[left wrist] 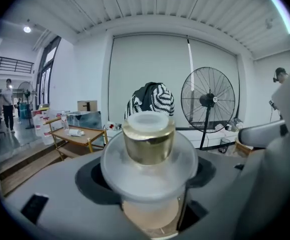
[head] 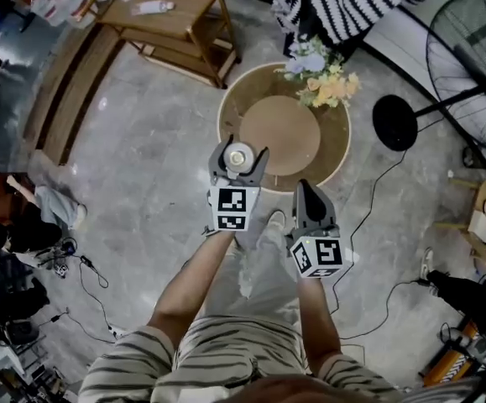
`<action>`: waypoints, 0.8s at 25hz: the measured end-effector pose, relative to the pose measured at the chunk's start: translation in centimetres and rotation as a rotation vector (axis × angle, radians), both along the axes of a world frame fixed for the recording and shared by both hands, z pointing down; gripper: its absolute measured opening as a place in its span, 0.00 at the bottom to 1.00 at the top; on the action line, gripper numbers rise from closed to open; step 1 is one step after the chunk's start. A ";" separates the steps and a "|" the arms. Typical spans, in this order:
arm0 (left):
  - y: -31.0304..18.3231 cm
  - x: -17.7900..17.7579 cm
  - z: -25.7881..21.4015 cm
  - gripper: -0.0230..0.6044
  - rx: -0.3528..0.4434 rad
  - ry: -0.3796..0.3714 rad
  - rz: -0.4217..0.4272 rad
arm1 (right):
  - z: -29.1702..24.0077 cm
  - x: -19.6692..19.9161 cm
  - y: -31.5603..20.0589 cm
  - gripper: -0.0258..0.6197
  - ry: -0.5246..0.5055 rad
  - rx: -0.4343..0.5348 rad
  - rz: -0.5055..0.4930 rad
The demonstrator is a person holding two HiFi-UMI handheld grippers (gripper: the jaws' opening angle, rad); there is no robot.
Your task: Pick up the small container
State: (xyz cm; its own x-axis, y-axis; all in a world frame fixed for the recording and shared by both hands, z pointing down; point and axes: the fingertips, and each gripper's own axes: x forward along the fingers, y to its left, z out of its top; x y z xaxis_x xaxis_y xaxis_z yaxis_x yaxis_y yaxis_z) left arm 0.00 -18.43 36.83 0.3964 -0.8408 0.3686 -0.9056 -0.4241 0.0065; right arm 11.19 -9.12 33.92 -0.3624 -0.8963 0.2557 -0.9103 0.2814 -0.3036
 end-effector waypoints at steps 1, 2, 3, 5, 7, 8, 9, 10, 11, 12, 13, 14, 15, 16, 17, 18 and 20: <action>0.3 0.0 -0.8 0.56 0.003 0.005 0.000 | -0.6 0.0 0.1 0.05 0.002 0.004 -0.002; 0.5 -0.1 -1.7 0.56 0.007 0.010 0.000 | -1.3 0.0 0.1 0.06 0.004 0.011 -0.006; 0.6 -0.2 -2.5 0.56 0.013 0.013 -0.001 | -2.1 -0.1 -0.1 0.05 0.007 0.020 -0.010; 1.0 -0.7 -4.2 0.56 0.020 0.014 -0.003 | -3.6 -0.5 -0.1 0.05 0.008 0.035 -0.018; 1.9 -1.2 -5.8 0.56 0.023 0.014 -0.006 | -5.2 -0.9 0.3 0.06 0.011 0.048 -0.030; 2.2 -1.4 -6.5 0.56 0.027 0.016 -0.007 | -6.0 -1.0 0.4 0.06 0.015 0.056 -0.038; 2.6 -1.4 -7.2 0.56 0.032 0.018 -0.009 | -6.7 -1.1 0.5 0.06 0.019 0.065 -0.045; 2.9 -1.5 -7.9 0.56 0.035 0.022 -0.010 | -7.4 -1.2 0.6 0.05 0.022 0.075 -0.052; 3.3 -1.6 -8.5 0.56 0.036 0.025 -0.011 | -8.0 -1.3 0.7 0.06 0.024 0.083 -0.058; 3.7 -1.9 -9.0 0.56 0.036 0.028 -0.010 | -8.5 -1.6 0.9 0.06 0.027 0.090 -0.063; 4.0 -2.2 -9.5 0.56 0.037 0.029 -0.010 | -9.1 -1.9 1.0 0.05 0.030 0.095 -0.067; 4.3 -2.5 -10.0 0.56 0.038 0.027 -0.010 | -9.6 -2.3 1.2 0.06 0.032 0.099 -0.073; 4.7 -2.8 -10.5 0.56 0.040 0.024 -0.009 | -10.1 -2.7 1.4 0.06 0.033 0.103 -0.078; 5.0 -3.1 -10.9 0.56 0.041 0.021 -0.009 | -10.5 -3.1 1.5 0.05 0.032 0.107 -0.083; 5.2 -3.3 -11.4 0.56 0.043 0.020 -0.009 | -11.0 -3.4 1.6 0.05 0.030 0.113 -0.089; 5.4 -3.5 -11.9 0.56 0.045 0.022 -0.010 | -11.5 -3.6 1.6 0.06 0.030 0.120 -0.096; 5.8 -4.1 -12.9 0.56 0.052 0.029 -0.017 | -12.4 -4.3 1.6 0.06 0.032 0.131 -0.111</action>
State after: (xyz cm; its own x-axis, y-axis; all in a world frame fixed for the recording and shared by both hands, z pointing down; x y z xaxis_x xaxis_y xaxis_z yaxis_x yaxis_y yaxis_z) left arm -4.08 -12.59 23.93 0.3918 -0.8652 0.3127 -0.9123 -0.4093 0.0106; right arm 6.91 -7.53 21.50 -0.4546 -0.8776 0.1522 -0.8800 0.4162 -0.2288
